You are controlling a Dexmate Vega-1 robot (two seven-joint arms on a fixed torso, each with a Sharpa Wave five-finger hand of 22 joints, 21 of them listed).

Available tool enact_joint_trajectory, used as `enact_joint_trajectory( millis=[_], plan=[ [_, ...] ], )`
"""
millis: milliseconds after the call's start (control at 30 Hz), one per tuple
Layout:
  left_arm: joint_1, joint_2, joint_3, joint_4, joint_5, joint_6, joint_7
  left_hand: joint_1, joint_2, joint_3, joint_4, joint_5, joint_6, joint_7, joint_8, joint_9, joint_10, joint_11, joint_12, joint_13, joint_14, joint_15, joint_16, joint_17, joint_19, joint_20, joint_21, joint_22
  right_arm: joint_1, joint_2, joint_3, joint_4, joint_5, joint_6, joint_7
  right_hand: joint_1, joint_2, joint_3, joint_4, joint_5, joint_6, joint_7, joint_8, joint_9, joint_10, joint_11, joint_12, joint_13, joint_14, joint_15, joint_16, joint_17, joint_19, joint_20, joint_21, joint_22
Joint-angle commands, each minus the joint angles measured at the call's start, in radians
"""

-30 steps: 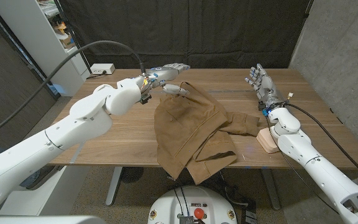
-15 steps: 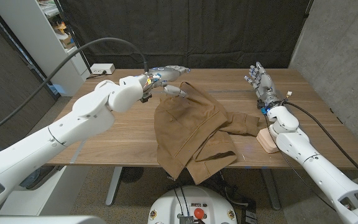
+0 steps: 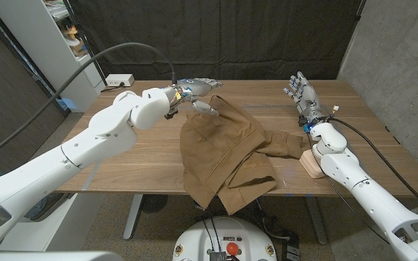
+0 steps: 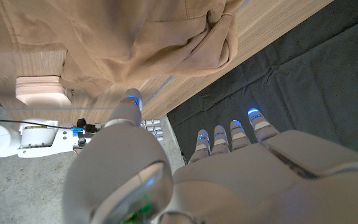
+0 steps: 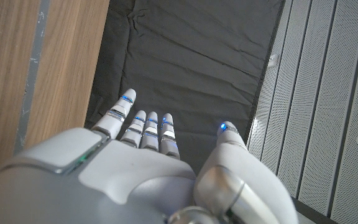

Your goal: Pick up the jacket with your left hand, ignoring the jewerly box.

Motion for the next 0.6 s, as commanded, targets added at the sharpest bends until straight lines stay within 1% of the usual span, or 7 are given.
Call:
enact_joint_trajectory(
  millis=[33,367,433,600],
  plan=[
    [-0.020,-0.021,0.020,0.016,0.052,-0.020,-0.053,0.011,-0.003,-0.002,0.002,0.005,0.004,-0.002,-0.003,0.002,0.009,0.006,0.011,0.003,0.012,-0.003,0.006,0.002,0.011,0.001,0.006,0.003,0.006,0.001,-0.004,0.001,-0.004,-0.007,-0.002,0.006,0.004,0.002,-0.003,0.000,0.009,-0.001,0.008,0.005,0.006,-0.002,0.007,0.005,0.006,0.000,0.006,0.002,0.001,0.006,0.007,0.005],
    [-0.047,-0.045,0.042,0.042,0.080,-0.051,-0.103,0.015,-0.005,-0.003,0.003,0.006,0.002,-0.003,-0.005,0.003,0.008,0.004,0.011,0.004,0.011,-0.003,0.004,0.002,0.015,0.004,0.006,0.004,0.011,0.004,-0.007,0.001,-0.006,-0.011,-0.006,0.005,0.004,0.002,-0.004,0.000,0.009,-0.002,0.007,0.005,0.005,-0.003,0.006,0.005,0.007,0.000,0.006,0.002,0.001,0.007,0.008,0.005],
    [-0.055,-0.050,0.048,0.054,0.078,-0.064,-0.112,0.016,-0.006,-0.005,0.004,0.007,-0.005,-0.007,-0.009,0.003,0.004,0.003,0.009,0.004,0.009,-0.004,0.003,0.002,0.014,0.006,0.005,0.004,0.015,0.008,-0.009,0.004,-0.005,-0.014,-0.006,0.006,0.004,0.002,-0.004,0.000,0.009,-0.002,0.007,0.005,0.005,-0.002,0.006,0.005,0.008,0.001,0.006,0.002,0.000,0.008,0.007,0.005],
    [-0.072,-0.061,0.065,0.070,0.096,-0.076,-0.147,0.018,-0.007,-0.006,0.005,0.008,-0.008,-0.007,-0.011,0.003,-0.002,0.003,0.007,0.004,0.004,-0.001,0.000,0.003,0.011,0.007,0.002,0.004,0.022,0.016,-0.013,0.010,-0.006,-0.011,-0.006,0.006,0.004,0.002,-0.005,0.000,0.010,-0.001,0.007,0.005,0.004,-0.002,0.006,0.005,0.007,0.002,0.006,0.002,-0.001,0.008,0.007,0.005]
  ],
)
